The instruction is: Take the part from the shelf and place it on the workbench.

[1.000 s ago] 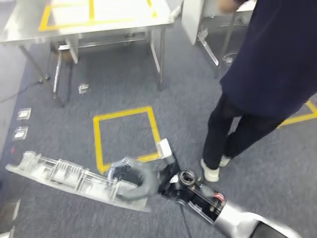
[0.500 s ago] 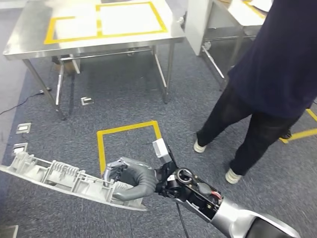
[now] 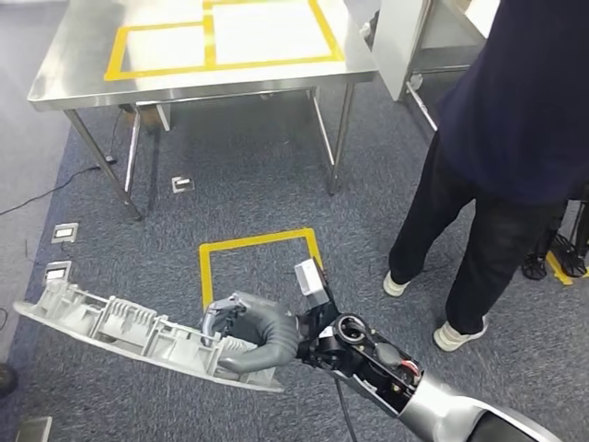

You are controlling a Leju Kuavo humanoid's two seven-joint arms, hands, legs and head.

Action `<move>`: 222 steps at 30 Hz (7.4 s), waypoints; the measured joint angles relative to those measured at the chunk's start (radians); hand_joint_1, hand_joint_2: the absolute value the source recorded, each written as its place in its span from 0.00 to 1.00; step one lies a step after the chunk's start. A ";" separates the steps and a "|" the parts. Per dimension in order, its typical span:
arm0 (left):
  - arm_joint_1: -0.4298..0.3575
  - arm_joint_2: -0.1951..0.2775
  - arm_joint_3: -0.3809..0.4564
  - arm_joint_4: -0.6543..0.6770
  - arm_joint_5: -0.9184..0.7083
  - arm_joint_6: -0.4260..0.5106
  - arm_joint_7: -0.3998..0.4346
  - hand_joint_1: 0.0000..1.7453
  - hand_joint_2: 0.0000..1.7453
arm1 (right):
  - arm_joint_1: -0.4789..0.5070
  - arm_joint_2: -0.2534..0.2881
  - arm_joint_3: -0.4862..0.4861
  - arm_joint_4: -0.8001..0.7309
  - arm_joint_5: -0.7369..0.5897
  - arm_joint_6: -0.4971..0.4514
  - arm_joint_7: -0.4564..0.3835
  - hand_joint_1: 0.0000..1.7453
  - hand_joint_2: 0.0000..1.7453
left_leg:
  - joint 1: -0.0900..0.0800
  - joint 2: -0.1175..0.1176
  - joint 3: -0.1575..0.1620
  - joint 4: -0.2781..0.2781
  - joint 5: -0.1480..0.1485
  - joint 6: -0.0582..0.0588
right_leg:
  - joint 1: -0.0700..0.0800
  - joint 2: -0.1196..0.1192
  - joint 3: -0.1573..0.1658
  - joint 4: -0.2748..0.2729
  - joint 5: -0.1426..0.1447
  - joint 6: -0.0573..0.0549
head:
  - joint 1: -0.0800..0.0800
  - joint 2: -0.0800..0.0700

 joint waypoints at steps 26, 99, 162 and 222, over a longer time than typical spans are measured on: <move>-0.001 0.019 0.000 0.001 0.000 0.001 -0.018 0.00 1.00 | 0.005 0.004 -0.007 0.012 -0.024 -0.019 0.001 1.00 1.00 | 0.031 0.030 -0.035 -0.038 0.053 -0.017 | -0.047 -0.031 -0.043 0.075 -0.038 0.082 | 0.010 0.000; -0.001 0.023 -0.001 0.001 -0.027 -0.028 -0.019 0.00 1.00 | 0.039 0.004 -0.056 -0.010 0.039 -0.100 0.012 1.00 1.00 | 0.034 -0.003 -0.133 0.147 0.002 -0.032 | -0.033 0.008 -0.026 0.055 -0.024 0.034 | -0.033 0.000; 0.001 0.022 -0.002 0.004 -0.032 -0.030 -0.021 0.00 1.00 | 0.049 0.000 -0.059 -0.020 0.113 -0.104 0.003 1.00 1.00 | 0.034 0.015 -0.065 0.001 0.053 -0.038 | -0.042 -0.014 0.012 0.053 -0.054 0.056 | -0.048 0.000; 0.000 0.019 -0.002 0.004 -0.018 -0.026 -0.019 0.00 1.00 | 0.037 -0.001 -0.046 -0.019 0.127 -0.118 0.021 1.00 1.00 | 0.033 -0.004 -0.074 0.057 -0.001 -0.063 | -0.025 0.007 -0.015 0.044 -0.010 0.026 | -0.038 0.000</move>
